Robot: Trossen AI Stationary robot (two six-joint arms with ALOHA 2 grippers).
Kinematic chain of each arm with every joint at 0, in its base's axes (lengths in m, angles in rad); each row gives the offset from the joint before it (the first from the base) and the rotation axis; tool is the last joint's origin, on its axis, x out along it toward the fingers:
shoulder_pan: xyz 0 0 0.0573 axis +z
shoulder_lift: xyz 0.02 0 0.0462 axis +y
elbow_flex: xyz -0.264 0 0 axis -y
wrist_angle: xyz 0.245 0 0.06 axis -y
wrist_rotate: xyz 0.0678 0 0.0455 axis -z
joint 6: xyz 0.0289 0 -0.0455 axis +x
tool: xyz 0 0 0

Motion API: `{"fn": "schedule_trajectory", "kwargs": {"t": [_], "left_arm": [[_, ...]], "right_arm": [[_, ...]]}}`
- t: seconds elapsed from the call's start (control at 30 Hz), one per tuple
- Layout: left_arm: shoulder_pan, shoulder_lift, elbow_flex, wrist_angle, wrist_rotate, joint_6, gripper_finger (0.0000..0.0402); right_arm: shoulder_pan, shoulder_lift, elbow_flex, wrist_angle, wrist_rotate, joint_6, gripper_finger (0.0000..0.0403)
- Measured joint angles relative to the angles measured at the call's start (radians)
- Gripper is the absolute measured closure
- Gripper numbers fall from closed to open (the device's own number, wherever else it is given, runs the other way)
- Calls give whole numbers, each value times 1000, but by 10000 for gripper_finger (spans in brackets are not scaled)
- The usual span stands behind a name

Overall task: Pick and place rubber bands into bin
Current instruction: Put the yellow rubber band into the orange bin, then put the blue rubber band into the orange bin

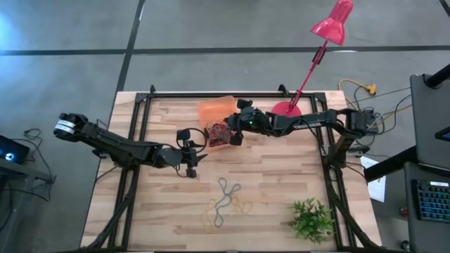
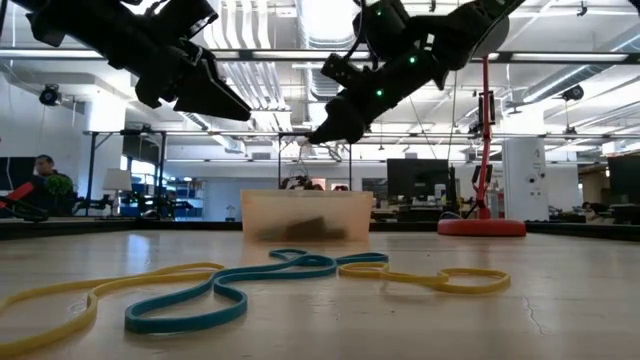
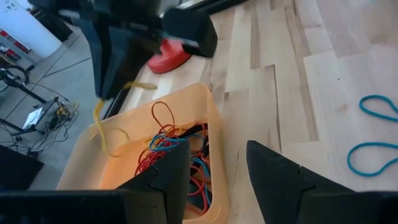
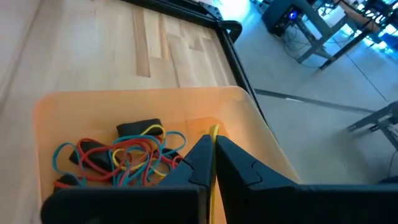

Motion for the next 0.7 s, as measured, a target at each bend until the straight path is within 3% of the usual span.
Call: {"fn": "schedule_trajectory", "kwargs": {"t": [0.43,0.53,0.7], "left_arm": [[-1,0,-2,21,4,0,259],[-1,0,-3,21,4,0,259],[-1,0,-4,21,4,0,259]], "right_arm": [[-23,80,2,38,-26,56,390],[-30,79,2,37,-98,67,371],[-34,79,2,37,-109,100,317]]}}
